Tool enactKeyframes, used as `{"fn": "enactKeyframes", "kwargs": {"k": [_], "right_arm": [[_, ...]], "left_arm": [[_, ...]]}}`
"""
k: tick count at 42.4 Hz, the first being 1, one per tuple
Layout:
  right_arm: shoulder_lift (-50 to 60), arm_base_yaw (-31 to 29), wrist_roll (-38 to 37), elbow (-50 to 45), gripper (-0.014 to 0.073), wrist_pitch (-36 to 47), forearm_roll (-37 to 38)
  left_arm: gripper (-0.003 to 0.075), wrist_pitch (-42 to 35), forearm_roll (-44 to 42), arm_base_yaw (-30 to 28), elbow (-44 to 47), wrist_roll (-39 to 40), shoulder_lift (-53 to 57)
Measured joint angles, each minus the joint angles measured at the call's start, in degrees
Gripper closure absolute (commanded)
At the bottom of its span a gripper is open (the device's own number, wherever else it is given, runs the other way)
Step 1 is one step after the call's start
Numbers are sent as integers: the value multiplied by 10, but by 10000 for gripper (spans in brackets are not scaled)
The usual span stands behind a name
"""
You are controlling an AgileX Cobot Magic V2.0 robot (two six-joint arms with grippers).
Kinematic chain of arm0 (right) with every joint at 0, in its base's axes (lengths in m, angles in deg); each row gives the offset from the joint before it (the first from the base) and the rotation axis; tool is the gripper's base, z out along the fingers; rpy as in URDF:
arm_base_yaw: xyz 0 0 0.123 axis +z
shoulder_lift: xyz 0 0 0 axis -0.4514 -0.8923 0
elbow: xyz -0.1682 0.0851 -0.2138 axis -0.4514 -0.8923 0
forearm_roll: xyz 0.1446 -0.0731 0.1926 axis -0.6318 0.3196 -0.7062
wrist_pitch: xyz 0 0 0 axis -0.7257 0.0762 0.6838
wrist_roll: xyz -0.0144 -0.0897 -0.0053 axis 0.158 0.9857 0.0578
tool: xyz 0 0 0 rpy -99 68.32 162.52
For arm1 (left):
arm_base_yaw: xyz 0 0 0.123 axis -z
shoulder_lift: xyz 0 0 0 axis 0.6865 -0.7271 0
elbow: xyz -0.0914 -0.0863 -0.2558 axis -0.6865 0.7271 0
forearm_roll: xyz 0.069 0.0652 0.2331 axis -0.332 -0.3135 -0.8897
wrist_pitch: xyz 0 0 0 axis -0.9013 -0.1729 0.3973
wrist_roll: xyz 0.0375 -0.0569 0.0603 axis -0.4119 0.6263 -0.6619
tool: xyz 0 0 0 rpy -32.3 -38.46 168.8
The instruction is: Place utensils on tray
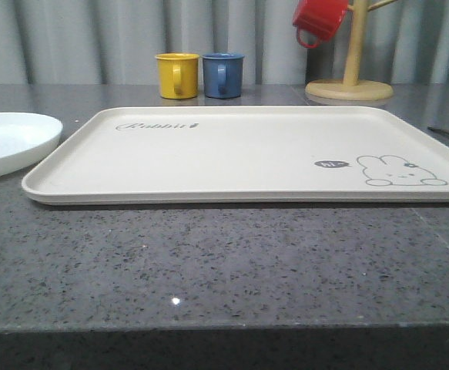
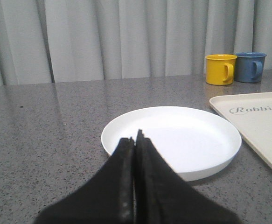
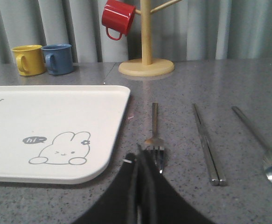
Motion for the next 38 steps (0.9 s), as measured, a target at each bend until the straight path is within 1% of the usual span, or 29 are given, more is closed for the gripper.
{"fn": "enactKeyframes", "kwargs": {"k": [4, 7, 9, 11, 15, 17, 20, 26, 31, 38], "right_arm": [[0, 0, 0, 0, 707, 20, -6], [0, 0, 0, 9, 707, 20, -10], [0, 0, 0, 34, 707, 9, -11], [0, 0, 0, 64, 707, -7, -11], [-12, 0, 0, 139, 707, -58, -8], [-32, 0, 0, 182, 707, -84, 0], [-70, 0, 0, 237, 707, -135, 9], [-161, 0, 0, 330, 707, -239, 17], [-235, 0, 0, 373, 707, -317, 17], [-307, 0, 0, 378, 707, -358, 17]], "left_arm": [[741, -42, 0, 0, 0, 0, 0], [741, -83, 0, 0, -2, 0, 0], [741, -88, 0, 0, -9, 0, 0], [741, -73, 0, 0, -27, 0, 0], [741, -21, 0, 0, -95, 0, -3], [741, 17, 0, 0, -144, 0, -15], [741, 83, 0, 0, -219, 0, -49], [741, 203, -2, 0, -328, 0, -128], [741, 280, -2, 0, -381, 0, -192], [741, 321, -2, 0, -387, 0, -249]]}}
